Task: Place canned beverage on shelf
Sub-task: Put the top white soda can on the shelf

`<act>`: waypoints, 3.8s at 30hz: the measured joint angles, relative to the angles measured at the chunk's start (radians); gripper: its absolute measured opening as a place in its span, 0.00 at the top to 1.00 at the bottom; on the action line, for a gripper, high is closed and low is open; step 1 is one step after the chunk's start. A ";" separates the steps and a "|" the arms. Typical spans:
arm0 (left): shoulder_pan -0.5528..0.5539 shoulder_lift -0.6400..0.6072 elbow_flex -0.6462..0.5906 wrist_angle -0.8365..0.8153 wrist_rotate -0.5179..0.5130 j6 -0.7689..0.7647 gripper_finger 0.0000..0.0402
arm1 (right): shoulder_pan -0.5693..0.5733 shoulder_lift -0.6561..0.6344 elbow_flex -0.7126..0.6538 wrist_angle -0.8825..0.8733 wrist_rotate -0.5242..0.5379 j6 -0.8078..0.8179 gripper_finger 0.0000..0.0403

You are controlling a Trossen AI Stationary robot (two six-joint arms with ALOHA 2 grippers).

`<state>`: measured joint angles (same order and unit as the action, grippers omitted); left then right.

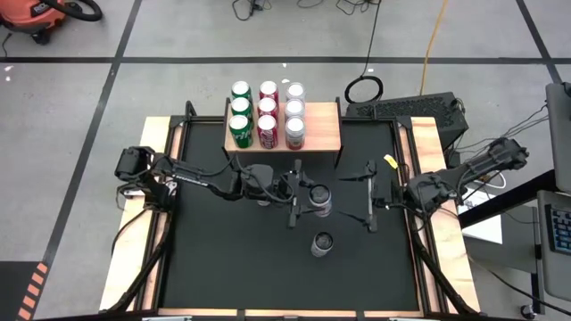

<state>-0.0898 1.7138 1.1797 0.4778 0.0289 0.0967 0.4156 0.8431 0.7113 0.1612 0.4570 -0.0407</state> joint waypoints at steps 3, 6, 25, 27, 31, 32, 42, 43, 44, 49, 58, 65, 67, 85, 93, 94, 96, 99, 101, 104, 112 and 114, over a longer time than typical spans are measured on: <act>0.005 0.000 0.000 0.003 0.036 0.037 0.39 | -0.042 0.016 0.000 0.023 -0.087 -0.002 0.02; 0.016 0.000 0.000 -0.006 0.086 0.041 0.39 | -0.080 0.029 0.000 0.040 -0.173 0.013 0.01; 0.043 0.000 0.000 -0.079 0.147 0.040 0.39 | -0.228 0.168 0.000 0.105 -0.384 0.055 0.02; 0.043 0.000 0.000 -0.080 0.147 0.040 0.39 | -0.227 0.179 0.000 0.110 -0.384 0.053 0.02; 0.043 0.000 0.000 -0.089 0.147 0.040 0.39 | -0.227 0.198 0.000 0.119 -0.386 0.046 0.02; 0.043 0.000 0.000 -0.099 0.147 0.039 0.39 | -0.227 0.202 0.000 0.122 -0.393 0.045 0.02; 0.042 0.000 0.000 -0.110 0.149 0.031 0.39 | -0.228 0.255 0.000 0.192 -0.402 0.014 0.05; 0.042 0.000 0.000 -0.110 0.149 0.027 0.39 | -0.228 0.256 0.000 0.193 -0.402 0.012 0.07; 0.042 0.000 0.000 -0.110 0.150 0.021 0.39 | -0.228 0.258 0.000 0.194 -0.402 0.012 0.09; 0.042 0.000 0.000 -0.109 0.146 0.013 0.39 | -0.228 0.258 0.000 0.201 -0.404 0.010 0.21; 0.042 0.000 0.000 -0.106 0.139 0.014 0.39 | -0.227 0.259 0.000 0.211 -0.412 0.050 0.30; 0.043 0.000 0.000 -0.105 0.138 -0.011 0.39 | -0.227 0.259 0.000 0.206 -0.414 -0.015 0.31; 0.043 0.000 0.000 -0.104 0.138 -0.016 0.39 | -0.227 0.259 0.000 0.208 -0.413 -0.024 0.33; 0.039 0.000 0.000 -0.097 0.136 -0.055 0.30 | -0.226 0.259 -0.002 0.228 -0.410 -0.027 0.46; 0.031 0.000 0.001 -0.089 0.137 -0.071 0.06 | -0.227 0.254 -0.002 0.227 -0.406 -0.037 0.45; 0.031 -0.002 0.001 -0.092 0.136 -0.071 0.04 | -0.226 0.250 -0.002 0.223 -0.406 -0.036 0.45; 0.030 -0.023 0.001 -0.122 0.136 -0.072 0.02 | -0.226 0.238 -0.002 0.222 -0.407 -0.035 0.45; 0.029 -0.062 0.002 -0.159 0.134 -0.082 0.01 | -0.226 0.204 -0.002 0.209 -0.407 -0.045 0.45; 0.029 -0.082 0.002 -0.191 0.123 -0.091 0.01 | -0.226 0.179 -0.002 0.200 -0.405 -0.056 0.45; 0.017 -0.119 0.002 -0.268 0.066 -0.091 0.01 | -0.226 0.139 -0.002 0.182 -0.401 -0.078 0.45; -0.057 -0.181 0.001 -0.453 -0.174 -0.091 0.01 | -0.263 0.002 -0.002 0.088 -0.405 -0.138 0.45; -0.081 -0.183 0.002 -0.472 -0.226 -0.091 0.01 | -0.287 -0.024 -0.002 0.080 -0.405 -0.148 0.45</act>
<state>-0.1705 1.5311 1.1812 0.0053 -0.1973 0.0057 0.1289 0.8195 0.7097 0.2411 0.0525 -0.1889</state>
